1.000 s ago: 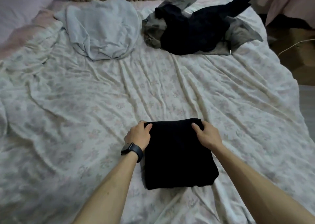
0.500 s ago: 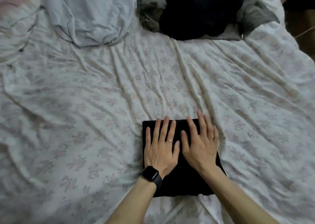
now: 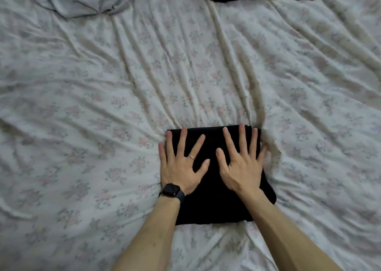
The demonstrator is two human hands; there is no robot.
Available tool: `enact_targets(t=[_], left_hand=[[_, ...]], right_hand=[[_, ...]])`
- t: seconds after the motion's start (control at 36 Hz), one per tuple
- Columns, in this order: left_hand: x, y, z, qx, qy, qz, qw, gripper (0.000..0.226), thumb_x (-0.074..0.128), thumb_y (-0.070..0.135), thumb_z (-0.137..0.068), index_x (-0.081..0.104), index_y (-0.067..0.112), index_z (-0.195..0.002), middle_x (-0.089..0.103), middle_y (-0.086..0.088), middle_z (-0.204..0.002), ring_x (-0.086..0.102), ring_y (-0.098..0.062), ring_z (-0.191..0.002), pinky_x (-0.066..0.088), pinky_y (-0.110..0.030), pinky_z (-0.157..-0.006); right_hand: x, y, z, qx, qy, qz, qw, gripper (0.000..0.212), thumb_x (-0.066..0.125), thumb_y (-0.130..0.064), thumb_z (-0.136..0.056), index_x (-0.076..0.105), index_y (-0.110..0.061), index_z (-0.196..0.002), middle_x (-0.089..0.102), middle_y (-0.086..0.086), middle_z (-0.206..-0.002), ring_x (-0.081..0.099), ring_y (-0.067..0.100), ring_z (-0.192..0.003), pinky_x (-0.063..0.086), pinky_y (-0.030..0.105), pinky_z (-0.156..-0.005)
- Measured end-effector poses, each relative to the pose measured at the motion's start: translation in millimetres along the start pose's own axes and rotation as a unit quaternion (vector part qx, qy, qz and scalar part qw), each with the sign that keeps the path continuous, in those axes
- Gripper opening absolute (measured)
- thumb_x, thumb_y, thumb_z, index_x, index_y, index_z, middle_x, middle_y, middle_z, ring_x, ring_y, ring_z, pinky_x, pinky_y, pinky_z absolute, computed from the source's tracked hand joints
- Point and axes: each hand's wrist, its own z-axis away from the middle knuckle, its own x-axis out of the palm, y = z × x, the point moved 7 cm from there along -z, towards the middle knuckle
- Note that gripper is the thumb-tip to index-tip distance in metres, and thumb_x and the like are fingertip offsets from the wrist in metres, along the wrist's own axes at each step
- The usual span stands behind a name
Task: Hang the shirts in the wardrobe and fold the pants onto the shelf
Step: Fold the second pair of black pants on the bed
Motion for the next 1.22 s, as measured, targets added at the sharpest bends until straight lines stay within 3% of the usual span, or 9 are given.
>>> enact_targets(t=[0.22, 0.31, 0.39, 0.5, 0.67, 0.75, 0.81, 1.03, 1.22], left_hand=[[-1.2, 2.4, -8.8, -0.017, -0.084, -0.022, 0.996, 0.070, 0.018, 0.075, -0.092, 0.003, 0.052, -0.156, -0.004, 0.004, -0.169, -0.013, -0.034, -0.153, -0.003, -0.061, -0.120], [-16.8, 6.9, -23.9, -0.001, -0.131, -0.069, 0.989, 0.073, 0.017, 0.076, -0.090, 0.021, 0.044, -0.155, 0.015, -0.005, -0.165, 0.000, -0.033, -0.153, -0.006, -0.060, -0.118], [-47.4, 18.7, -59.4, 0.038, -0.147, -0.037, 0.988, 0.061, 0.033, 0.072, -0.091, 0.048, 0.029, -0.133, 0.036, -0.004, -0.151, 0.033, -0.026, -0.141, 0.022, -0.052, -0.114], [-67.9, 42.1, -93.3, 0.100, -0.218, 0.045, 0.970, 0.048, 0.058, 0.057, -0.087, 0.043, 0.026, -0.120, 0.060, 0.000, -0.120, 0.061, -0.027, -0.095, 0.051, -0.038, -0.076], [-51.1, 41.6, -107.1, -0.002, -0.352, 0.108, 0.930, 0.073, 0.067, 0.054, -0.067, 0.053, 0.026, -0.133, 0.059, -0.004, -0.128, 0.059, -0.023, -0.101, 0.052, -0.038, -0.083], [-42.8, 43.1, -104.4, -0.040, -0.371, 0.124, 0.919, 0.083, 0.063, 0.056, -0.058, 0.055, 0.023, -0.134, 0.060, -0.004, -0.131, 0.054, -0.020, -0.098, 0.043, -0.032, -0.078], [-39.7, 43.9, -105.1, -0.044, -0.383, 0.117, 0.915, 0.087, 0.064, 0.057, -0.060, 0.051, 0.023, -0.139, 0.056, -0.004, -0.139, 0.053, -0.023, -0.106, 0.040, -0.032, -0.080], [-74.0, 24.1, -87.5, -0.092, -0.356, 0.203, 0.908, 0.053, 0.078, 0.052, -0.078, 0.052, 0.029, -0.118, 0.064, 0.005, -0.112, 0.065, -0.013, -0.088, 0.047, -0.027, -0.066], [-78.0, -15.9, 10.2, -0.253, -0.252, 0.495, 0.792, 0.050, 0.083, 0.047, -0.078, 0.049, 0.027, -0.109, 0.064, -0.002, -0.120, 0.069, -0.020, -0.100, 0.060, -0.035, -0.078]], right_hand=[[-2.5, -5.1, -10.7, 0.006, -0.067, 0.009, 0.998, 0.062, 0.014, -0.069, -0.101, -0.005, -0.050, -0.157, -0.019, -0.011, -0.167, -0.028, 0.021, -0.151, -0.003, 0.064, -0.120], [-21.7, -12.1, -1.5, -0.001, -0.096, 0.008, 0.995, 0.065, 0.017, -0.067, -0.101, -0.002, -0.046, -0.159, -0.022, -0.007, -0.167, -0.028, 0.024, -0.151, -0.010, 0.062, -0.120], [-62.9, -19.1, 20.5, 0.027, -0.057, -0.059, 0.996, 0.067, 0.041, -0.055, -0.099, 0.024, -0.031, -0.159, 0.002, 0.005, -0.170, -0.005, 0.027, -0.156, -0.003, 0.058, -0.122], [-104.8, -4.6, 83.2, 0.139, 0.037, -0.204, 0.968, 0.055, 0.065, -0.039, -0.091, 0.053, -0.019, -0.141, 0.040, 0.004, -0.152, 0.032, 0.024, -0.142, 0.031, 0.045, -0.117], [-67.2, 37.6, 176.7, 0.493, -0.014, -0.413, 0.765, 0.062, 0.077, -0.042, -0.081, 0.037, -0.027, -0.125, 0.030, 0.000, -0.138, 0.037, 0.021, -0.125, 0.039, 0.039, -0.100], [-35.9, 36.1, 193.8, 0.539, -0.053, -0.568, 0.619, 0.064, 0.082, -0.043, -0.080, 0.040, -0.018, -0.121, 0.052, 0.002, -0.128, 0.058, 0.019, -0.110, 0.053, 0.045, -0.092], [-24.8, 33.9, 190.6, 0.528, -0.085, -0.606, 0.589, 0.071, 0.083, -0.046, -0.078, 0.048, -0.012, -0.129, 0.063, 0.003, -0.124, 0.065, 0.022, -0.110, 0.056, 0.049, -0.096], [-52.9, 64.4, 153.4, 0.473, -0.045, -0.502, 0.723, 0.043, 0.068, -0.043, -0.091, 0.041, -0.019, -0.114, 0.056, -0.007, -0.102, 0.058, 0.012, -0.085, 0.045, 0.031, -0.061], [-123.9, 89.0, 35.6, 0.305, 0.024, -0.435, 0.847, 0.030, 0.070, -0.038, -0.088, 0.053, -0.028, -0.111, 0.059, -0.017, -0.096, 0.059, 0.006, -0.086, 0.042, 0.022, -0.063]])
